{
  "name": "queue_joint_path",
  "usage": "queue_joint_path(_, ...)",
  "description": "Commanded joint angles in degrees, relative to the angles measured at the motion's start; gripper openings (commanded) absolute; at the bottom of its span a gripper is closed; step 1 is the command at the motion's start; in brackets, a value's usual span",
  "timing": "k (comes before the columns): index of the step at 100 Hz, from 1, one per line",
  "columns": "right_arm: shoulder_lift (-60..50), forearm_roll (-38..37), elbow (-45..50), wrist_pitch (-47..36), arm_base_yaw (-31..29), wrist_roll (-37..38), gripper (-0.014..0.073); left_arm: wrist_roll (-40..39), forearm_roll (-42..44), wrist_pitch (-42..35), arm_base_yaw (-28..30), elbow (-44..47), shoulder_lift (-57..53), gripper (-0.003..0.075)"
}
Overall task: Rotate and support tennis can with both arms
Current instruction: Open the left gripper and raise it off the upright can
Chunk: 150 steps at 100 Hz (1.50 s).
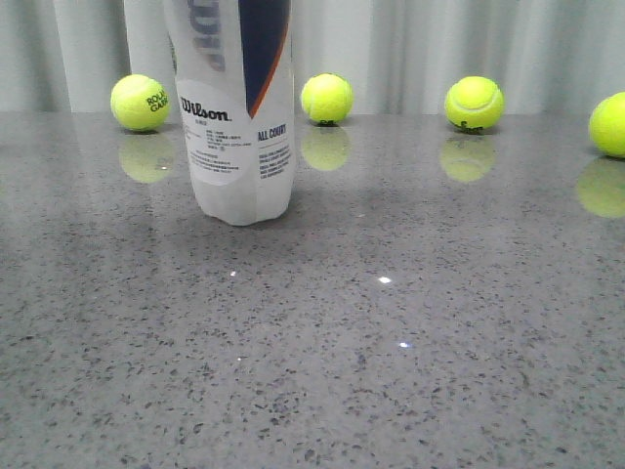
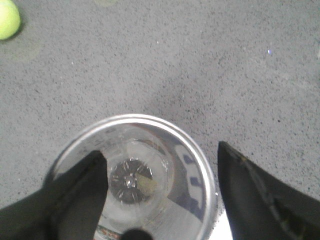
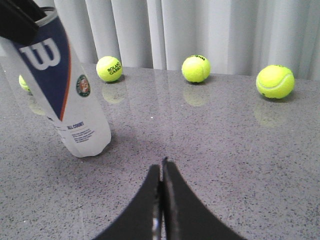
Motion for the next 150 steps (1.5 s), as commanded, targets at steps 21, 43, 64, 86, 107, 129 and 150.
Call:
queue_joint_path(21, 0.32, 0.40, -1.63, -4.36, 0.03, -0.36, -0.0059, -0.60, -1.35, -5.54, -0.13, -1.78, -1.75, 0.0454)
queue_joint_path(43, 0.32, 0.40, -1.63, -4.36, 0.03, -0.36, -0.0059, -0.60, -1.35, -5.54, -0.13, -1.78, -1.75, 0.0454)
queue_joint_path(64, 0.32, 0.40, -1.63, -4.36, 0.03, -0.36, -0.0059, -0.73, -1.35, -10.99, -0.13, -1.78, -2.67, 0.0338)
queue_joint_path(86, 0.32, 0.40, -1.63, -4.36, 0.03, -0.36, -0.0059, -2.88, -2.55, -19.64, -0.13, 4.70, -8.10, -0.0016)
queue_joint_path(107, 0.32, 0.40, -1.63, -4.36, 0.03, -0.36, -0.0059, -2.88, -3.59, -31.99, -0.13, 20.44, -16.88, -0.0018)
queue_joint_path(129, 0.32, 0.40, -1.63, -4.36, 0.03, -0.36, -0.0059, -2.88, -3.59, -40.53, -0.13, 34.98, -27.88, -0.0018)
queue_joint_path(150, 0.32, 0.40, -1.63, -4.36, 0.03, -0.36, -0.0059, -2.88, -3.59, -43.37, -0.13, 45.54, -38.97, -0.0018)
